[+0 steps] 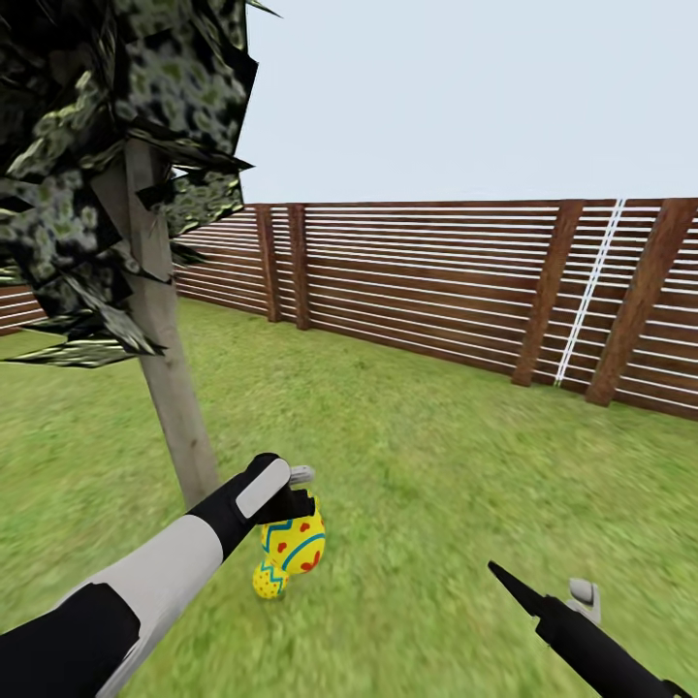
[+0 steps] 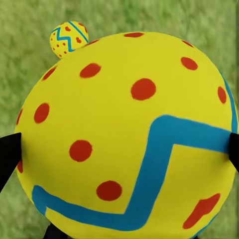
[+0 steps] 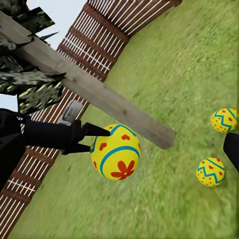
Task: Take the three Easter eggs out of the wicker basket on the lawn in the garden, then place them on the lawn next to a single tree (choose any tree) so that all three eggs are next to the same tree and none are left in the basket.
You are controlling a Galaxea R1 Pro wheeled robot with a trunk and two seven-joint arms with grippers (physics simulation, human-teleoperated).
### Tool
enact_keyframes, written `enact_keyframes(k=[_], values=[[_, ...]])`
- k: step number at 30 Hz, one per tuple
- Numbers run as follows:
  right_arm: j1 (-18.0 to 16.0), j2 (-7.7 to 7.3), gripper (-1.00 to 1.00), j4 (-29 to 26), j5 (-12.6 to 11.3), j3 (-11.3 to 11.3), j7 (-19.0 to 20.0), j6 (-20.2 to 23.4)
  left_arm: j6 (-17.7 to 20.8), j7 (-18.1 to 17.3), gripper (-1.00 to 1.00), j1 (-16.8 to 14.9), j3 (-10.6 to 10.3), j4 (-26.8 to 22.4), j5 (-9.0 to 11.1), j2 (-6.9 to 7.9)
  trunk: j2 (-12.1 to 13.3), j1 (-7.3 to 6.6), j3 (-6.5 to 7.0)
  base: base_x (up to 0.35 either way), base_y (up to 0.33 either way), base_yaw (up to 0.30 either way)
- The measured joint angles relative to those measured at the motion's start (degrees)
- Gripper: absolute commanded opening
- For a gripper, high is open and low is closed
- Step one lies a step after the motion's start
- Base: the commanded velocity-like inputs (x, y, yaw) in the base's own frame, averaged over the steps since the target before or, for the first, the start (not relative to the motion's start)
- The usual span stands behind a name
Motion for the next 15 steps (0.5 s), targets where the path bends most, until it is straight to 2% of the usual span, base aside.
enact_keyframes(k=[15], values=[[0.0, 0.09, 1.0, 0.1, 0.1, 0.1, 0.0, 0.0, 0.0, 0.0, -1.0, 0.0, 0.0, 0.0, 0.0, 0.0, 0.0, 0.0, 0.92, 0.226, -0.197, 0.187]])
